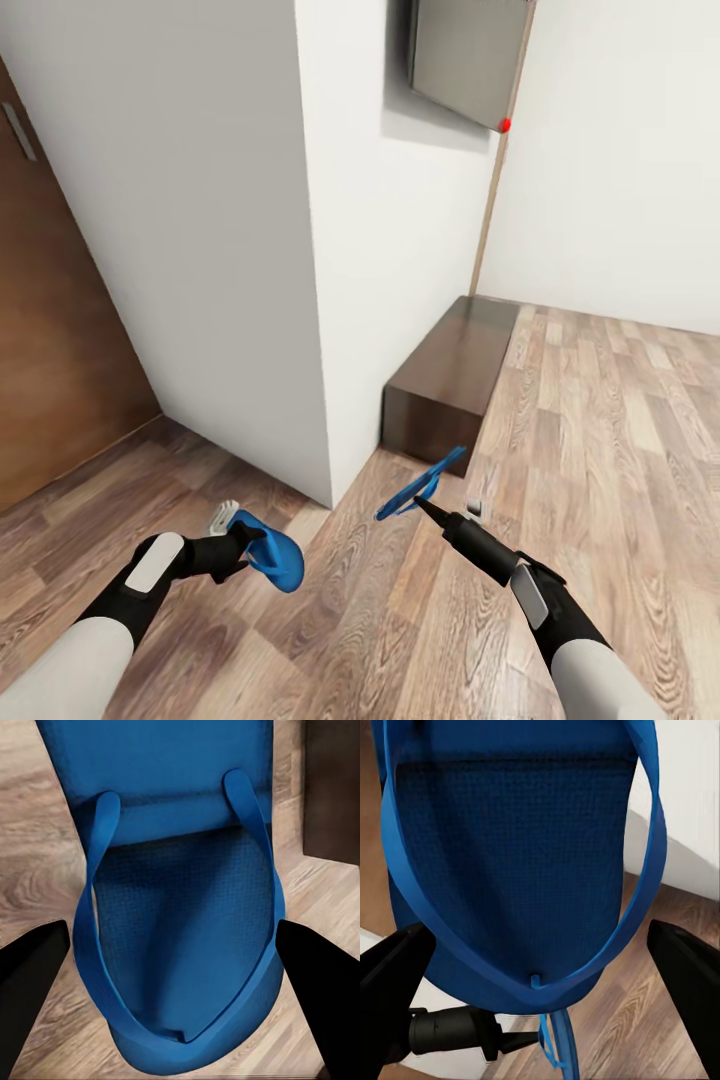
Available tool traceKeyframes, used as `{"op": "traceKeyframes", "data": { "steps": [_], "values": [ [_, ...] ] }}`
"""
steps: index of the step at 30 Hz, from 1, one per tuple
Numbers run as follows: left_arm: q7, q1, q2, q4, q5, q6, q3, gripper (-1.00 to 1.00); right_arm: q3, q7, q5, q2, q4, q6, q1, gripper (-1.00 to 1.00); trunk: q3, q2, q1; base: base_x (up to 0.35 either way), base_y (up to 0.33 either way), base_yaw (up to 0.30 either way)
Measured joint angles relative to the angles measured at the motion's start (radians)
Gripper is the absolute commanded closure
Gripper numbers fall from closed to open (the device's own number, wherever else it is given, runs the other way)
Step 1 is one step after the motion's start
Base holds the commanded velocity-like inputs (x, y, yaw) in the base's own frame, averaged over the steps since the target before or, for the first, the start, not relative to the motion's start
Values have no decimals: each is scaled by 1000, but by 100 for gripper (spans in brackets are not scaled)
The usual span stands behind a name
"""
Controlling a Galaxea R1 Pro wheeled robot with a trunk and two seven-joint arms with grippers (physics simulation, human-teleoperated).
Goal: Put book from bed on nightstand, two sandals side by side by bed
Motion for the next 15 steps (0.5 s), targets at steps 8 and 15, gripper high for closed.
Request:
{"op": "traceKeyframes", "data": {
  "steps": [8,15],
  "values": [
    [0,0,0,2,0,0,0,100,0,-1,1,-1,0,0,0,100,0,0,0,0,0,-288],
    [1,0,-20,2,0,0,0,100,-1,-1,1,-1,0,1,0,100,0,0,0,0,0,-288]
  ]
}}
